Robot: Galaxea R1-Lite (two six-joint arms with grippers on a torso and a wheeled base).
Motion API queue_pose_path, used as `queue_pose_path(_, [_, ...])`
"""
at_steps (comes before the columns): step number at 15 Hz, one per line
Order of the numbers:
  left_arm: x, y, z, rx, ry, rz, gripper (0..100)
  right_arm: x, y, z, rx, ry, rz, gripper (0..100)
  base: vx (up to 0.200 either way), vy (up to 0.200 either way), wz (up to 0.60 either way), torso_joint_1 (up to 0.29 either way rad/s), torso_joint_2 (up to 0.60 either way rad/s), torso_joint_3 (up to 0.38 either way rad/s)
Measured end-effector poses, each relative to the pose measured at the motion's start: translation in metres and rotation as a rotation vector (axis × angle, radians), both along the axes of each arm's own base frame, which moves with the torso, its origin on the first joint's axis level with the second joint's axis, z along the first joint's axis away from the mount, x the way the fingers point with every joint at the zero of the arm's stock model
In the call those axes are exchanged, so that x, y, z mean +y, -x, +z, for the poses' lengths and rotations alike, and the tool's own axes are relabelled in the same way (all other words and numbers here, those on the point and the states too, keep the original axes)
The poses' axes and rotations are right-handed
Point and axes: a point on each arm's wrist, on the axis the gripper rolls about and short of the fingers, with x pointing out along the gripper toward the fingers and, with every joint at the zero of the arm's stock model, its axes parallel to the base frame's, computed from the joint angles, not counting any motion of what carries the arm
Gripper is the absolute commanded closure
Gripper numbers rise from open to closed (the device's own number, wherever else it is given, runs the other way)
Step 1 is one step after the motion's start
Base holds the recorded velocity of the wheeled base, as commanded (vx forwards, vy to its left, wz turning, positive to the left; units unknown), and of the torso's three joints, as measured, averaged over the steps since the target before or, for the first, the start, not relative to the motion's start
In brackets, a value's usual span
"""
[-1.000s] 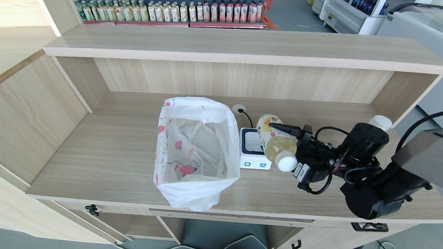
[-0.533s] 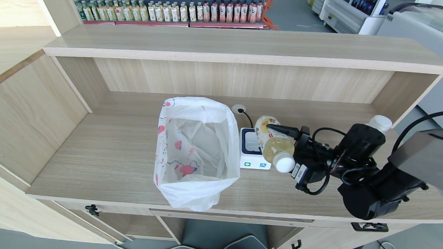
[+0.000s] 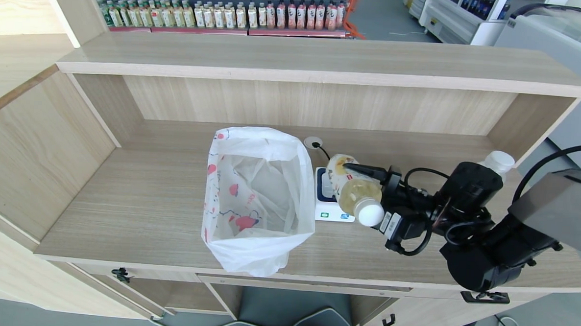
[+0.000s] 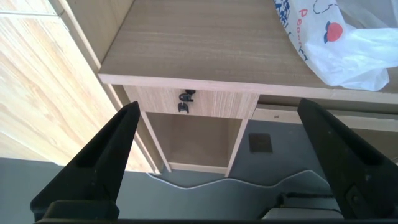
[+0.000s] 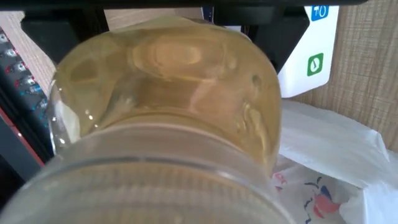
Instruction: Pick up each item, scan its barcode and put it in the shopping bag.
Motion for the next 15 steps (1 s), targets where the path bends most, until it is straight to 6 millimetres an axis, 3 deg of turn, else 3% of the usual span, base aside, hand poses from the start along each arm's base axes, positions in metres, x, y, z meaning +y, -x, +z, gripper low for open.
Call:
queue_pose_path(2, [0.000,0.000,0.000,0.000,0.000,0.001,0,0.005,0.023,0.019,0.096,-0.064,-0.018,100,0.000,0.000,0.00,0.000,0.00,0.000])
queue_pose_path(4, [0.000,0.000,0.000,0.000,0.000,0.001,0,0.011,0.051,0.046,0.296,-0.211,-0.181,100,0.000,0.000,0.00,0.000,0.00,0.000])
queue_pose_path(6, [0.000,0.000,0.000,0.000,0.000,0.000,0,0.019,0.089,0.072,0.577,-0.492,-0.465,100,0.000,0.000,0.00,0.000,0.00,0.000])
queue_pose_path(8, [0.000,0.000,0.000,0.000,0.000,0.000,0,0.020,0.126,0.090,0.807,-0.806,-0.633,100,0.000,0.000,0.00,0.000,0.00,0.000])
queue_pose_path(11, [0.000,0.000,0.000,0.000,0.000,0.000,0,-0.003,0.164,0.092,0.908,-0.975,-0.686,100,0.000,0.000,0.00,0.000,0.00,0.000])
queue_pose_path(15, [0.000,0.000,0.000,0.000,-0.001,0.000,0,-0.030,0.184,0.092,0.927,-1.081,-0.682,100,0.000,0.000,0.00,0.000,0.00,0.000])
